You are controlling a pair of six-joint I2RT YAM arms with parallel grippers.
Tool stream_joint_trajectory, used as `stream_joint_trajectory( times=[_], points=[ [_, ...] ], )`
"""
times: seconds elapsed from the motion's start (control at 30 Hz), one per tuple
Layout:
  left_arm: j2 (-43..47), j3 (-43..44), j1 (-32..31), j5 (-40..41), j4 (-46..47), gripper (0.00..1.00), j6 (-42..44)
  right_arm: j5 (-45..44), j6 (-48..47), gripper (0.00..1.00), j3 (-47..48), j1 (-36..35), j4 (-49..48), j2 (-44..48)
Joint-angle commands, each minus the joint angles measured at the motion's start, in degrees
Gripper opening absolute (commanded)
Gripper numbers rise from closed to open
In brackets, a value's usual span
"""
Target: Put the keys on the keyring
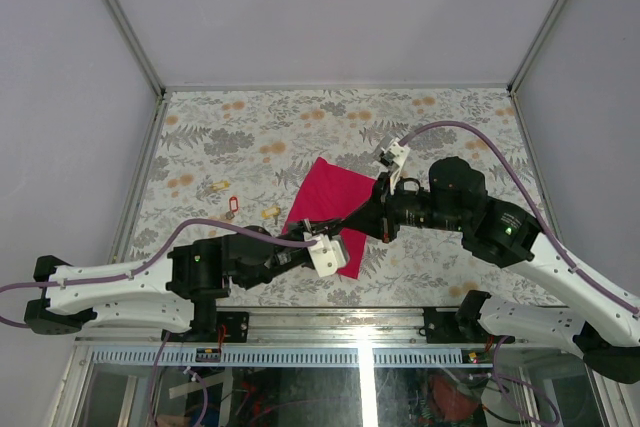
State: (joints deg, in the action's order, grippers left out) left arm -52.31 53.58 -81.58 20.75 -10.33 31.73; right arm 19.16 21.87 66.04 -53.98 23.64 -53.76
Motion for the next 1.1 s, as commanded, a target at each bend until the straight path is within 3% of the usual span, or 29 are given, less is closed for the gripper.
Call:
stream_joint_trajectory(
  times=[0.0, 0.13, 0.53, 1.07],
  points=[
    [1.9, 1.4, 0.3, 0.8, 4.7, 0.10, 0.5, -1.9, 1.7, 0.00, 2.5, -0.1, -1.1, 0.0],
    [3.4, 0.2, 0.3, 0.4, 7.6, 0.20, 0.5, -1.4, 4.5, 0.00, 1.4, -0.1, -4.0, 0.6],
    [3.9, -0.5, 0.3, 0.5, 9.5, 0.23, 2.2, -2.3, 12.8, 0.00, -0.2, 0.0, -10.2, 2.8],
    [3.4, 0.0, 0.3, -3.0, 7.5, 0.34, 2.6, -4.7, 13.9, 0.00, 2.5, -0.1, -8.3, 2.8]
  ],
)
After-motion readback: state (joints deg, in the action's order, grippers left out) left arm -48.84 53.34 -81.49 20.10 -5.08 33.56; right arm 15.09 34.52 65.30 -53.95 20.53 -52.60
